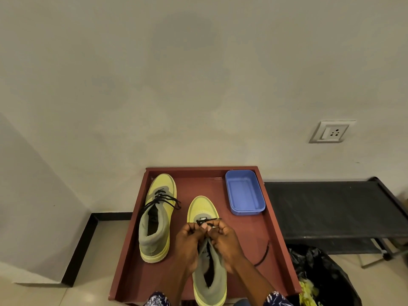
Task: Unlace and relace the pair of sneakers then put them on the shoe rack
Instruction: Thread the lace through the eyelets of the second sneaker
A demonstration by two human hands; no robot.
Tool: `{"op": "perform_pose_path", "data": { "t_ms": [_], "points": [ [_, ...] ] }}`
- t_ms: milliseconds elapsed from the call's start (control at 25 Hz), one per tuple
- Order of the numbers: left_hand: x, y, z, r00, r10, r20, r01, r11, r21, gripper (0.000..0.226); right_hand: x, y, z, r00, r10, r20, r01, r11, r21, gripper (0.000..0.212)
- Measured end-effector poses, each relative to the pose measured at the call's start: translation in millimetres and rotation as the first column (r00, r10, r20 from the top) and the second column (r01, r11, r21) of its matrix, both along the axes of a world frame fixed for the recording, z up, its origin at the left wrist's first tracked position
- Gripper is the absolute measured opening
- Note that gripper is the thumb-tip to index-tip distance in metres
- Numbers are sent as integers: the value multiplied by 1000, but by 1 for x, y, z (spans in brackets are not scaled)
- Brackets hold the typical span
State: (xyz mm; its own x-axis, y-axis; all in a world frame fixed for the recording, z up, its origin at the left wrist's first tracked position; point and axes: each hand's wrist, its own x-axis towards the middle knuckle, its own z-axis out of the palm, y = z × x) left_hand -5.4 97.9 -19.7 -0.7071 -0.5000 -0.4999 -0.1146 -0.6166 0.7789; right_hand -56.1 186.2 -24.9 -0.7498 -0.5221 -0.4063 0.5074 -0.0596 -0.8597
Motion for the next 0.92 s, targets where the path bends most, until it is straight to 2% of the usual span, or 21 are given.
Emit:
{"op": "perform_pose_path", "data": {
  "t_ms": [160,280,400,480,600,760,920],
  "points": [
    [-5,3,-4,987,118,109,-117,993,-12,24,6,-1,-5,993,-68,-96,76,994,84,12],
    [-8,6,-8,963,186,194,-157,975,-157,25,8,-3,-7,978,-79,-191,107,985,139,20],
    [-8,6,-6,964,177,200,-93,925,-368,21,9,-3,-11,967,-106,-231,144,977,156,26],
    [-6,5,-3,966,129,226,11,848,-529,18,9,-2,-13,965,-114,-238,154,976,155,28],
    [-3,1,2,951,44,305,195,681,-706,7,9,-2,-16,963,-104,-249,146,977,157,27],
    [-1,-3,4,905,-51,423,393,482,-783,20,6,0,-17,961,-95,-258,139,978,155,27],
    [2,-1,10,906,-125,405,419,398,-816,21,4,0,-17,965,-86,-246,126,980,152,28]
  ]
}}
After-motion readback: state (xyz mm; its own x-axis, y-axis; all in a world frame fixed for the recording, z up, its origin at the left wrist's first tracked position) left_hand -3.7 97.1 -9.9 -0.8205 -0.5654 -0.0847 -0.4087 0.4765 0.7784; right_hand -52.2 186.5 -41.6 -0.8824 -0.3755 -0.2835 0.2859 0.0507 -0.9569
